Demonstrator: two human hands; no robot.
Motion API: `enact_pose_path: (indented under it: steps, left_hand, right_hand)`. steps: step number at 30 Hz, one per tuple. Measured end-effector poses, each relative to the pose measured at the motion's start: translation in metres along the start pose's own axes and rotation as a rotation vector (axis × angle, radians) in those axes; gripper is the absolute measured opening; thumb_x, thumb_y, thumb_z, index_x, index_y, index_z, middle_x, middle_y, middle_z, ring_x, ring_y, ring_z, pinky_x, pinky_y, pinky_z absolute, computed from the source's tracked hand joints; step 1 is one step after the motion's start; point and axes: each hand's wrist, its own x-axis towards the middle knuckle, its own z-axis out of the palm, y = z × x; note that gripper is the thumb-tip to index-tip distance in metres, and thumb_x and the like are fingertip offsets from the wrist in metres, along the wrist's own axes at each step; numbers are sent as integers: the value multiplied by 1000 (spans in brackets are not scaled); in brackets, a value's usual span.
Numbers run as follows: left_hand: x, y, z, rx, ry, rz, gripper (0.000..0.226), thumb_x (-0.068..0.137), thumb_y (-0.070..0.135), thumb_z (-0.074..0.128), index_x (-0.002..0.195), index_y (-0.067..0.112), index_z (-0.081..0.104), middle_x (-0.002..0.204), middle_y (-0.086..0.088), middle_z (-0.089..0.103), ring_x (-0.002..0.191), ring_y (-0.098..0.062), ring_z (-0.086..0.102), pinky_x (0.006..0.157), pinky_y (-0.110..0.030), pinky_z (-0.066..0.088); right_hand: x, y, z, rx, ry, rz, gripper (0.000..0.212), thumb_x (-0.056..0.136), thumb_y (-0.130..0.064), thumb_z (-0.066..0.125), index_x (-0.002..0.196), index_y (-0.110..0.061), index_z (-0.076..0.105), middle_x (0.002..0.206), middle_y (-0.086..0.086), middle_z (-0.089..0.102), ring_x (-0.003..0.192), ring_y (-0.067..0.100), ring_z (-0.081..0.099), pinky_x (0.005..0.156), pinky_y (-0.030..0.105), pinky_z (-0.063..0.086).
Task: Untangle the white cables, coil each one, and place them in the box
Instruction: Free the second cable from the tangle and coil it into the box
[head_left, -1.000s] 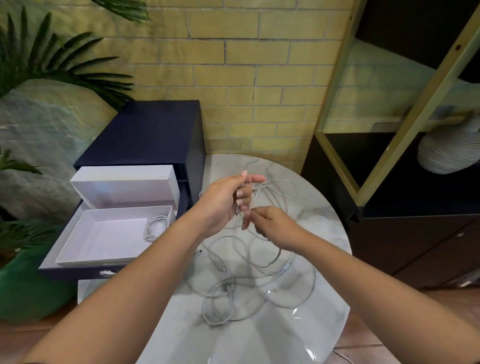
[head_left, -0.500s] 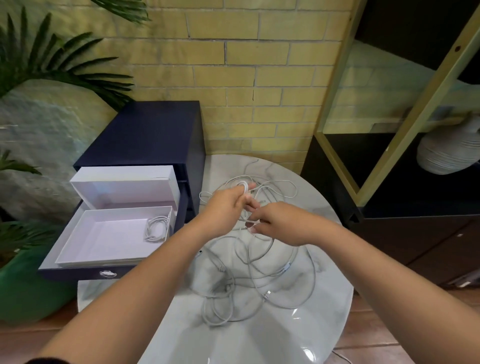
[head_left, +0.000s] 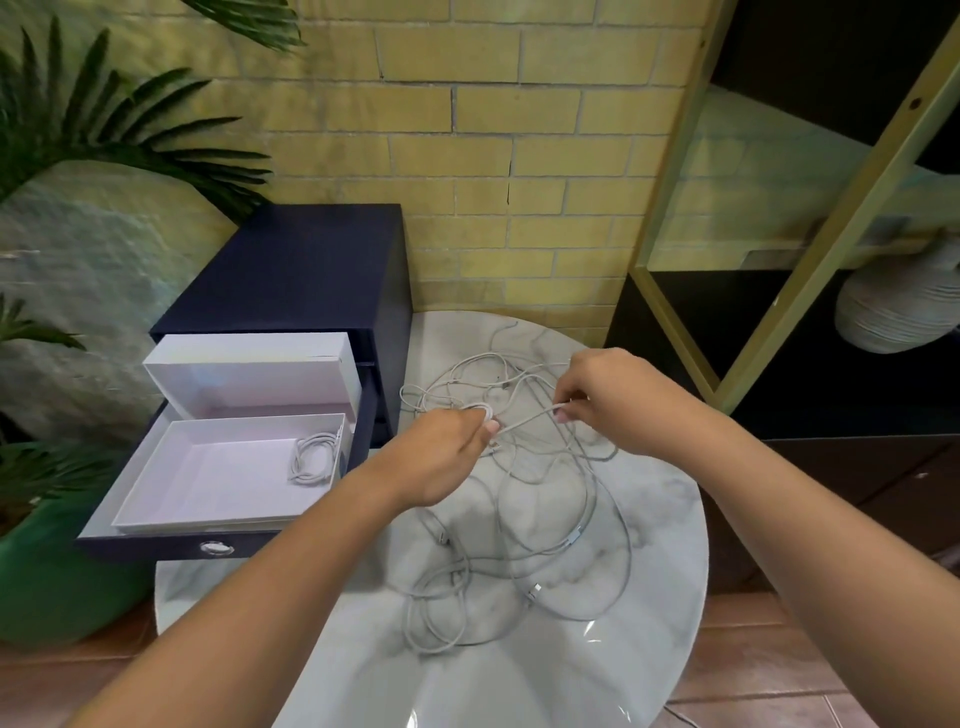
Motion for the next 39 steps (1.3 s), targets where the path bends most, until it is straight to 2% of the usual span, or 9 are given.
enact_pose_path:
  steps: [2, 4, 10, 13, 16, 21, 25, 32, 39]
  left_hand:
    - [-1, 7, -3, -3, -26, -17, 45, 101, 45, 30, 73, 14, 47, 74, 0, 53, 69, -13, 48, 65, -30, 36]
    - [-1, 12, -7, -44, -75, -50, 47, 101, 45, 32, 89, 13, 64, 81, 5, 57, 76, -8, 51, 70, -24, 40]
    - [-7, 34, -26, -584, -111, -77, 41, 103, 35, 36, 102, 12, 70, 62, 8, 58, 57, -5, 48, 61, -17, 41]
    - [-6, 46, -36, -819, -162, -33, 44, 104, 30, 31, 104, 5, 67, 69, -3, 66, 57, -10, 49, 57, -18, 40]
    - [-3, 54, -38, -1025, -114, -33, 45, 104, 29, 28, 103, 4, 65, 56, 1, 49, 52, -11, 38, 53, -18, 37]
    - [4, 59, -46, -1355, -20, -41, 43, 104, 26, 25, 111, 2, 60, 57, 4, 33, 52, -9, 28, 50, -20, 34]
    - [6, 62, -48, -1373, 14, -45, 38, 104, 24, 26, 115, 6, 58, 59, 5, 34, 53, -8, 29, 53, -20, 33]
    - [17, 54, -44, -1339, 116, -66, 32, 105, 17, 29, 129, 7, 48, 63, 7, 44, 58, -8, 36, 59, -20, 38]
    - [24, 37, -30, -1169, 176, -118, 36, 106, 14, 28, 138, 4, 42, 84, -1, 64, 71, -8, 60, 74, -17, 53]
  right_hand:
    - [3, -1, 1, 15, 81, -22, 22, 93, -26, 59, 107, -13, 70, 100, -2, 55, 85, 13, 52, 73, 25, 40]
    - [6, -2, 1, 29, 162, -45, 23, 94, -25, 58, 109, -12, 69, 104, 2, 57, 90, 15, 54, 77, 28, 43]
    - [11, 5, 9, 334, 408, -32, 6, 91, -15, 61, 86, -15, 58, 82, -5, 60, 73, 12, 59, 67, 31, 51]
    - [16, 6, 20, 478, 432, -38, 6, 92, -11, 59, 87, -12, 62, 74, -13, 57, 71, 0, 54, 64, 21, 42]
    - [20, 5, 35, 519, 418, -65, 13, 95, -11, 52, 88, -11, 63, 74, -16, 57, 73, -7, 53, 66, 18, 40]
    - [22, 9, 63, 834, 232, 32, 29, 101, -24, 43, 85, -9, 62, 65, 0, 54, 64, 11, 54, 68, 30, 48]
    - [17, 4, 74, 840, 141, 51, 29, 101, -26, 42, 80, -15, 60, 59, 3, 47, 55, 12, 50, 59, 23, 49]
    - [6, -18, 85, 665, 15, 26, 29, 101, -32, 41, 94, -14, 63, 56, -9, 45, 54, 10, 46, 63, 34, 49]
    - [-1, -41, 71, 344, -15, -85, 35, 102, -32, 37, 106, -5, 58, 104, 12, 67, 95, 29, 60, 83, 43, 47]
